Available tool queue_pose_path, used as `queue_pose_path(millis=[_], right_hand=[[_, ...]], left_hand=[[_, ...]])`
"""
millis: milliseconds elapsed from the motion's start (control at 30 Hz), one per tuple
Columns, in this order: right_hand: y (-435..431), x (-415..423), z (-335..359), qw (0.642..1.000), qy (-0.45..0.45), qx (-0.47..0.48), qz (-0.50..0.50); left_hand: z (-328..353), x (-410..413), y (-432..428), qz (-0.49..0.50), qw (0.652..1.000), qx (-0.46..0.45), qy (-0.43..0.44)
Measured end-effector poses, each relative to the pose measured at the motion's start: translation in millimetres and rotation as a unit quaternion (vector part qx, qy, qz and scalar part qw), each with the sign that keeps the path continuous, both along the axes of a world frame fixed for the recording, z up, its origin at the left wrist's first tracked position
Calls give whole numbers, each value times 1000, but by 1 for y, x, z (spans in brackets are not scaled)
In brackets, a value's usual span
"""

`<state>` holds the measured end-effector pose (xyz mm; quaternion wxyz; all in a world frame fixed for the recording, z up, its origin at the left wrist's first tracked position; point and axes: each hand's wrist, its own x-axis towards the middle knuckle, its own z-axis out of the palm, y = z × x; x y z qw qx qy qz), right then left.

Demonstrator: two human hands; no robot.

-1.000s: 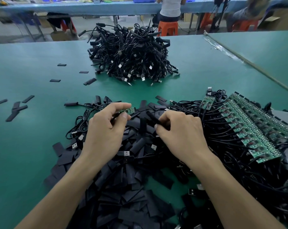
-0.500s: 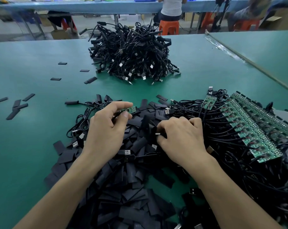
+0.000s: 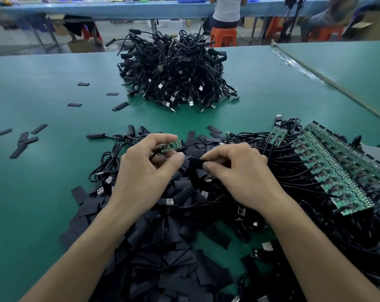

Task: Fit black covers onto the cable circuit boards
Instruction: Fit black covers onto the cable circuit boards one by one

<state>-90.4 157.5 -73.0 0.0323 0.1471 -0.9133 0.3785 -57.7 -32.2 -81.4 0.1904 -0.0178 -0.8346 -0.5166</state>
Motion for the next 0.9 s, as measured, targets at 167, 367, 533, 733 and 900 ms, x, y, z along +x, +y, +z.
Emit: queue_pose_path(millis=[167,367,533,733,900], right_hand=[[1,0,6,987,-35,-111,109],[-1,1,5,973,-8,-174,149],[-4,3,6,978,55,-148,132],[4,-3,6,982,74,-159,73],[6,-4,6,972,77,-208,77]], left_hand=[[4,3,3,-46,998,44,-19],[9,4,4,-57,996,68,-22],[10,3,4,-67,993,96,-26],[7,-1,1,-41,998,54,-10],[9,0,-1,-52,996,66,-10]])
